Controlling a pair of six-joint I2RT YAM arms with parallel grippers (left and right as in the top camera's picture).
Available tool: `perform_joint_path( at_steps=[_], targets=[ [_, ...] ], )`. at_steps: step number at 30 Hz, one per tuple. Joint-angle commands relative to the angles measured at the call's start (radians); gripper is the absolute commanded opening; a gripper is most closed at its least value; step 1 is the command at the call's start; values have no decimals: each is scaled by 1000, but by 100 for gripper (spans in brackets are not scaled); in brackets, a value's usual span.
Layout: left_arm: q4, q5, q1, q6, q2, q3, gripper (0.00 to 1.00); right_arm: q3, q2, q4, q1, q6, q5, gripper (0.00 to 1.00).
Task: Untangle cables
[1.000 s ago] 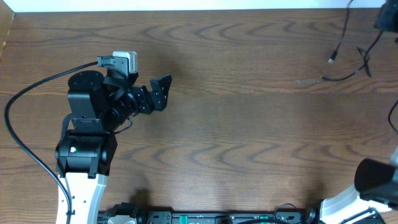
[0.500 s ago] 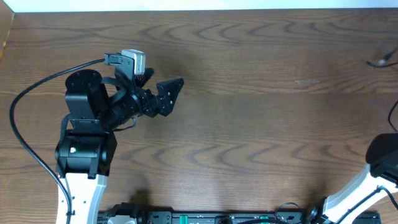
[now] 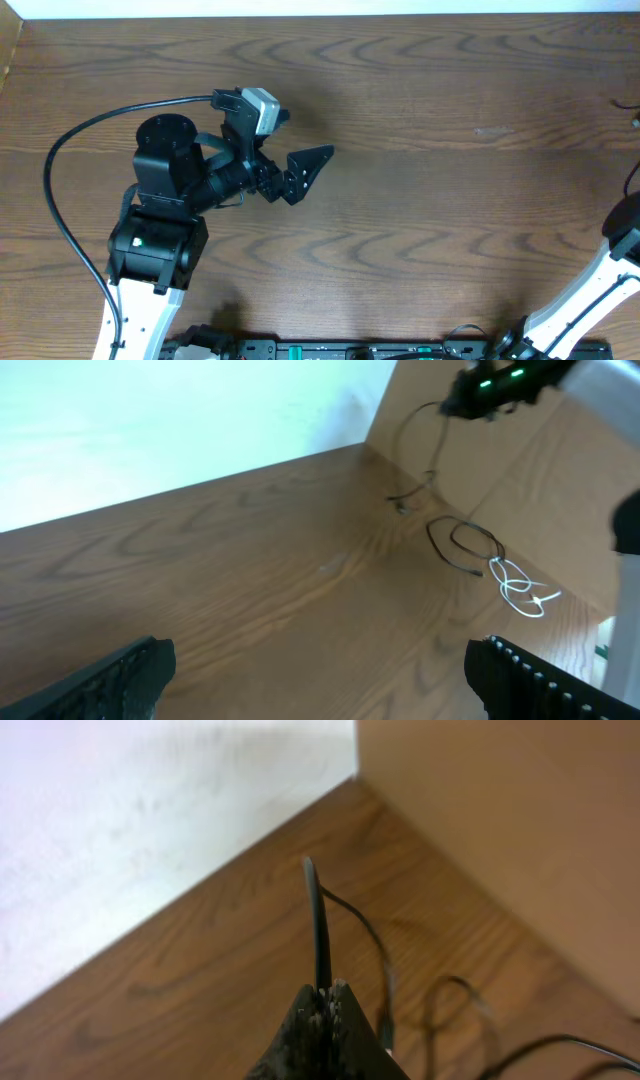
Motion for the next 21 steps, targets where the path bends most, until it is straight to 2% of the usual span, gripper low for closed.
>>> perform_joint_path(
  at_steps=[1,5,10,17,21],
  targets=[
    [9,13,-27,16,-9,-1,98,14,61,18,5,-19,-94,1],
    [30,8,-34,-7,-9,-1,98,14,142,-11,-11,-18,-1,1],
    [53,9,-35,-22,-9,-1,98,14,156,-39,-51,24,139,1],
    [53,9,-35,-29,-9,-1,98,14,156,-77,-129,91,163,1],
    [54,9,-35,-29,-9,-1,98,14,156,-66,-135,23,89,1]
  ],
)
